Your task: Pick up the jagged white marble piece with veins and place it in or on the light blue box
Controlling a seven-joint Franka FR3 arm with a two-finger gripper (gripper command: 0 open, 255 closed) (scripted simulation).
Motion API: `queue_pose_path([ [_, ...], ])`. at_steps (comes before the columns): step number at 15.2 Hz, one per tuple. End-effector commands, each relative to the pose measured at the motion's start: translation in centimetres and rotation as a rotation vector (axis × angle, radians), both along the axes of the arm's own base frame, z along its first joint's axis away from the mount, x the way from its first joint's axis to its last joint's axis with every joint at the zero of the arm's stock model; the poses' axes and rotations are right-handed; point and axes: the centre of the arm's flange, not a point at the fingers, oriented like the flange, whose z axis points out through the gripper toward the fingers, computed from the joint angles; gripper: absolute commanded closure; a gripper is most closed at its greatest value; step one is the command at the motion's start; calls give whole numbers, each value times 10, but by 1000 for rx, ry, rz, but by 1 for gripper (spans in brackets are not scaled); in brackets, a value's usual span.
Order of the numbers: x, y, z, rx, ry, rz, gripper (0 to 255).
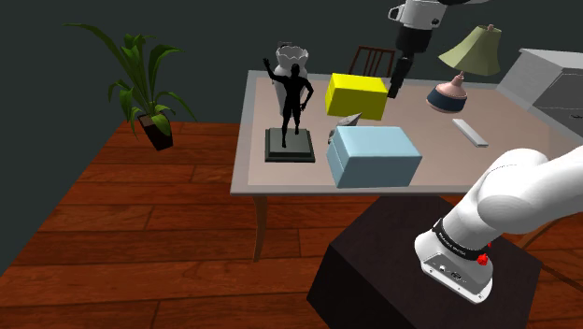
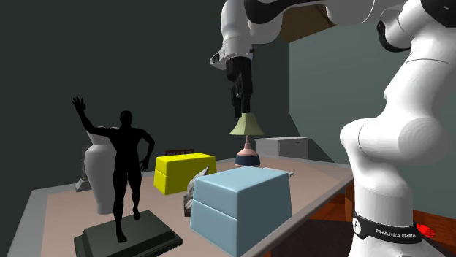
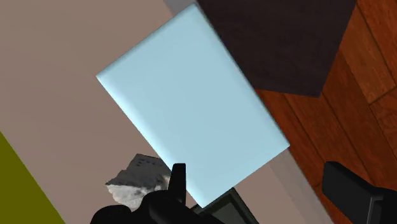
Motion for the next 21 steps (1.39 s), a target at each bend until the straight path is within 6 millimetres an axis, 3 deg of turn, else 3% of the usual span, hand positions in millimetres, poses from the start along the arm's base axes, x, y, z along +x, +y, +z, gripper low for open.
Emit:
queue_pose_path([
  [1, 20, -7, -18, -5, 24, 48, 0],
  [9, 105, -29, -93, -24, 118, 227, 0],
  [18, 196, -38, -186, -45, 225, 428, 0],
  [20, 213, -38, -207, -50, 247, 470, 0],
  [21, 212, -39, -212, -50, 247, 470, 0],
])
